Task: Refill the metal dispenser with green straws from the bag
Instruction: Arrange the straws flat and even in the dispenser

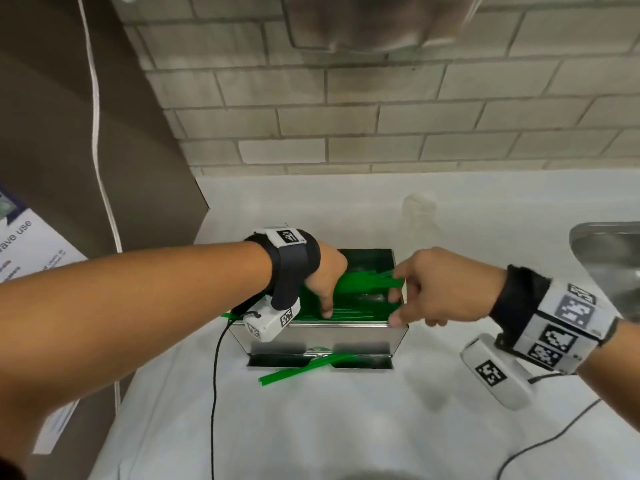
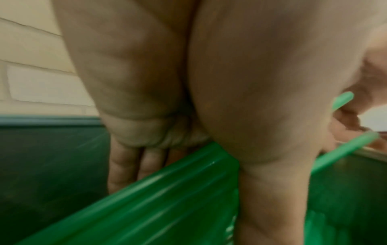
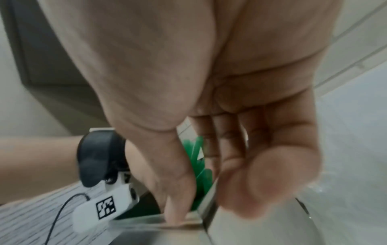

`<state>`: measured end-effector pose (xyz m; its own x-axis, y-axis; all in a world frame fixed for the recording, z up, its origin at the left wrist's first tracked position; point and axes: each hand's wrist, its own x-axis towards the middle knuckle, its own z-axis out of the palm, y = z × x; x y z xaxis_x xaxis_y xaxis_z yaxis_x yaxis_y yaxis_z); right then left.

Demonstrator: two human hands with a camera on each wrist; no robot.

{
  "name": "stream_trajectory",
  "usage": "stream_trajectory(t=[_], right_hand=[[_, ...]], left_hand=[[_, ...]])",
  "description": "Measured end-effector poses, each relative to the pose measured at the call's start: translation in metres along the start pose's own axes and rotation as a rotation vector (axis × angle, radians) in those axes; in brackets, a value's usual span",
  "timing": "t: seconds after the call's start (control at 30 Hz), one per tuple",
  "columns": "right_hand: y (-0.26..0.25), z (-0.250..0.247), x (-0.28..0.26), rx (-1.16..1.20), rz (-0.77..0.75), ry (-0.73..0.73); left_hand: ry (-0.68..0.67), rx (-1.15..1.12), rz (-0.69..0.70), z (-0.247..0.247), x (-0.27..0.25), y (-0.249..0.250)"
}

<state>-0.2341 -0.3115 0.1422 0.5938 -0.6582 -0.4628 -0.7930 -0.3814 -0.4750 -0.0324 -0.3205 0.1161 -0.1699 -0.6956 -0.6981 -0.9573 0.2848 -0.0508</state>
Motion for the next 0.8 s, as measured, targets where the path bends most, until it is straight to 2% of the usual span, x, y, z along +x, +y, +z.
stream_trajectory(t=[0.1, 0.23, 0.4, 0.6, 0.7, 0.8], right_hand=[[0.001, 0.000, 0.003, 0.085, -0.009, 0.057], [0.001, -0.017, 0.006, 0.104, -0.029, 0.245], [0.005, -0.044, 0.012, 0.251, -0.080, 0.487], [0.022, -0.020, 0.035, 0.267, -0.039, 0.374], [0.027, -0.011, 0.039, 0.212, -0.054, 0.472], [0.023, -0.010, 0.037, 0.416, -0.138, 0.496]], left_hand=[[0.014, -0.041, -0.017, -0.001, -0.003, -0.013], [0.051, -0.072, 0.003, 0.001, -0.011, -0.026], [0.048, -0.050, -0.017, 0.014, -0.016, -0.030], [0.089, -0.084, -0.007, 0.017, -0.020, -0.031], [0.069, -0.156, 0.008, 0.017, -0.021, -0.036], [0.049, -0.183, 0.023, 0.016, -0.022, -0.037]])
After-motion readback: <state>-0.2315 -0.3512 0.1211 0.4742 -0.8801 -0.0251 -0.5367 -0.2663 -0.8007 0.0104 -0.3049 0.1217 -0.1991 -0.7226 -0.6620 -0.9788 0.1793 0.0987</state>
